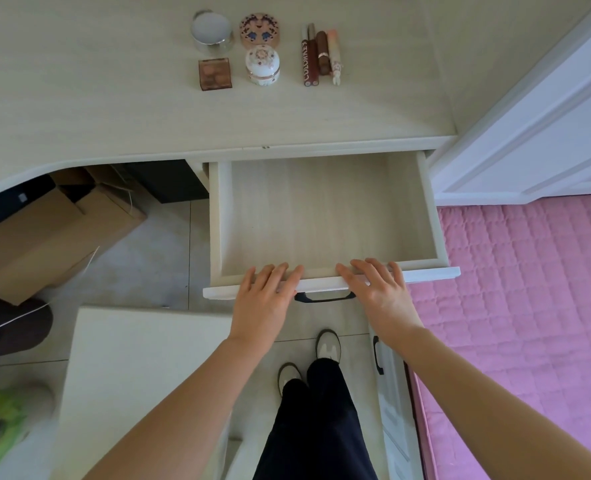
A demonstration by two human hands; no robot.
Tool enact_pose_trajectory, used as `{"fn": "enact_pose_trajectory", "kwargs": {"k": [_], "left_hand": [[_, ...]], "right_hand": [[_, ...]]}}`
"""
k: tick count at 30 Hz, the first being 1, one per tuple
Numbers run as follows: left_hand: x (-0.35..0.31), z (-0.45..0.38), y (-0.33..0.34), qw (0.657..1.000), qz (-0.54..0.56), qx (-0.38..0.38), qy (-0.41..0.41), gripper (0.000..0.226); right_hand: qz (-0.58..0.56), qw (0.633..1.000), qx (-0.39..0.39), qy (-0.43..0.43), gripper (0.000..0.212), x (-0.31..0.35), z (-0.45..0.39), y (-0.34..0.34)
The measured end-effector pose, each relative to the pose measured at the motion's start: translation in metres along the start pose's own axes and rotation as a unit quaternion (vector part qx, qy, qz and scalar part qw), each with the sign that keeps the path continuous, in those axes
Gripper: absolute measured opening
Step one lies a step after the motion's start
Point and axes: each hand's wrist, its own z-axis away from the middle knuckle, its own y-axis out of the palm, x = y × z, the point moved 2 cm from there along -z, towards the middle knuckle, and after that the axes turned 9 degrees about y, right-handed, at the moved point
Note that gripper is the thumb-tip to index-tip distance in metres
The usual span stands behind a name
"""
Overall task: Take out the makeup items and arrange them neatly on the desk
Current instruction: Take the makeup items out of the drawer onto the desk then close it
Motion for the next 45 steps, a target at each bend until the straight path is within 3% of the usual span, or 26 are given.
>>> {"fn": "enact_pose_trajectory", "kwargs": {"k": [22, 28, 36, 41, 45], "left_hand": [[0.058, -0.101, -0.001, 0.998, -0.003, 0.034, -0.043, 0.037], [0.074, -0.121, 0.001, 0.999, -0.007, 0.009, -0.041, 0.036], [0.089, -0.133, 0.005, 0.995, 0.058, -0.058, -0.064, 0.020], [0.100, -0.135, -0.002, 0.980, 0.150, -0.022, -0.127, 0.017], [0.107, -0.133, -0.013, 0.962, 0.211, -0.009, -0.174, 0.014]], "right_hand": [[0.000, 0.998, 0.059, -0.007, 0.085, -0.013, -0.118, -0.006], [0.016, 0.996, 0.083, -0.012, 0.088, -0.014, -0.145, -0.004], [0.013, 0.998, 0.059, -0.009, 0.090, -0.020, -0.164, 0.000], [-0.010, 0.999, 0.041, 0.016, 0.070, -0.015, -0.169, -0.007], [-0.098, 0.993, 0.055, 0.036, 0.040, -0.013, -0.172, -0.018]]}}
